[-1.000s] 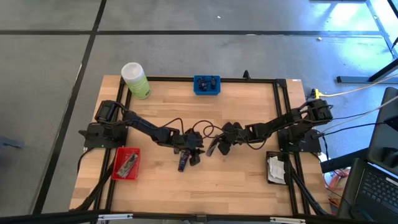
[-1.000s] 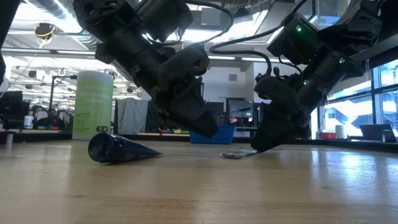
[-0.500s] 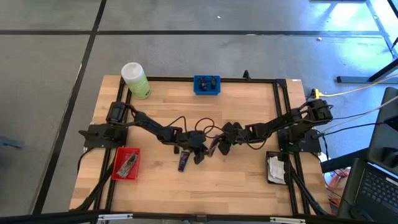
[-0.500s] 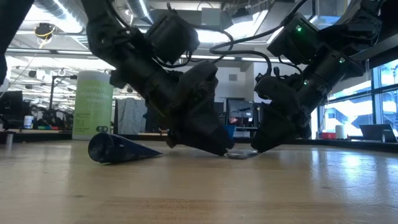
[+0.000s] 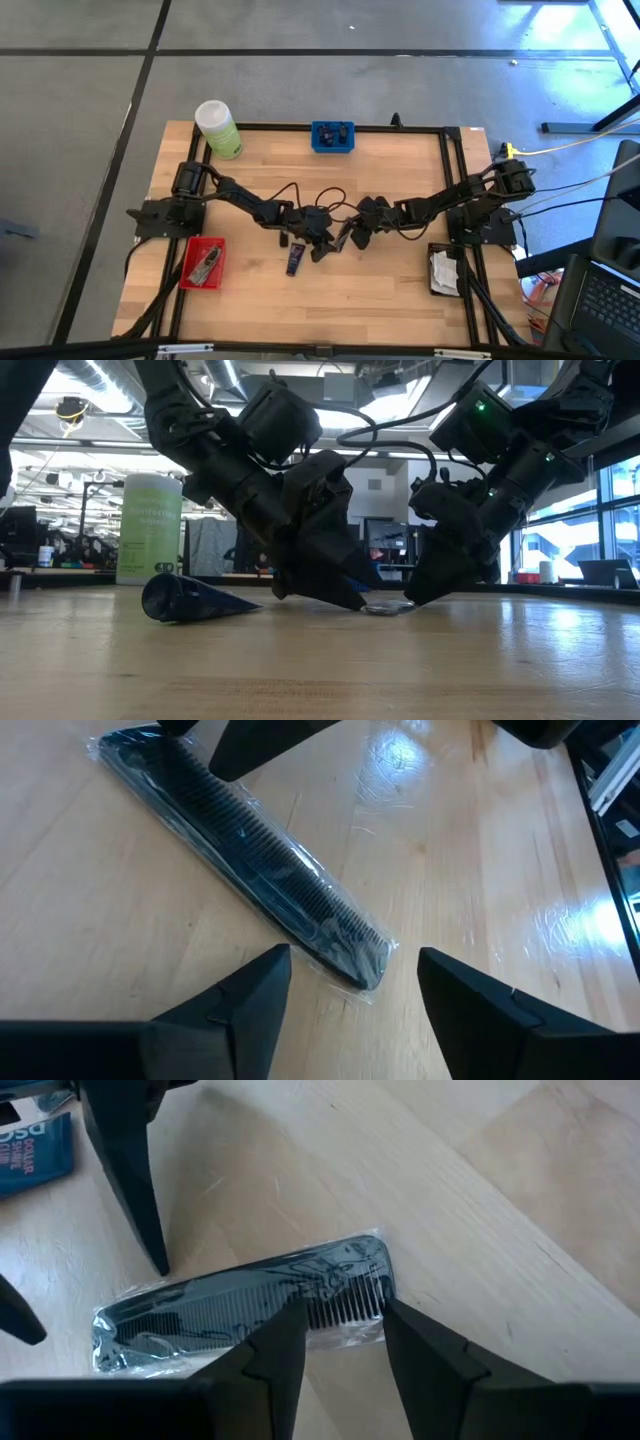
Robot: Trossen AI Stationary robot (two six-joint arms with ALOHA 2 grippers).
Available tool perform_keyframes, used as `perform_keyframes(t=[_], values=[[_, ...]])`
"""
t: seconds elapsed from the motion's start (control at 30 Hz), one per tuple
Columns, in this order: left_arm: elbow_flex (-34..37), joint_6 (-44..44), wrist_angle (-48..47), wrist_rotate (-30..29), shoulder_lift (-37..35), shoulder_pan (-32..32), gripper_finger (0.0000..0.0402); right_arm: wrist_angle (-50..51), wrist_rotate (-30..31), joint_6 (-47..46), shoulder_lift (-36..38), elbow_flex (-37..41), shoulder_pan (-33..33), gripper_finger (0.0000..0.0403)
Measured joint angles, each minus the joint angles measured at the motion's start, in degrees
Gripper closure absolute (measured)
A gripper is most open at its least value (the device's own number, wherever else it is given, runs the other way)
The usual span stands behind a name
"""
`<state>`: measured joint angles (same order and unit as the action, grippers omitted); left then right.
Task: Pick & Place Travel size toiletries
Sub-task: Put the black hair comb into the red basket
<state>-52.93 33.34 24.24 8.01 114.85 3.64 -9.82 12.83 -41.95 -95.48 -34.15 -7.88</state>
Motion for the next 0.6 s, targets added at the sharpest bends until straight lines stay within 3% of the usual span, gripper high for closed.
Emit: perform_keyframes(t=[0.6], values=[[0.1,-0.7,-0.2,0.1,0.1,0.0,0.0187,0.8,-2.1,1.8,2.2,0.2,0.0,0.0267]])
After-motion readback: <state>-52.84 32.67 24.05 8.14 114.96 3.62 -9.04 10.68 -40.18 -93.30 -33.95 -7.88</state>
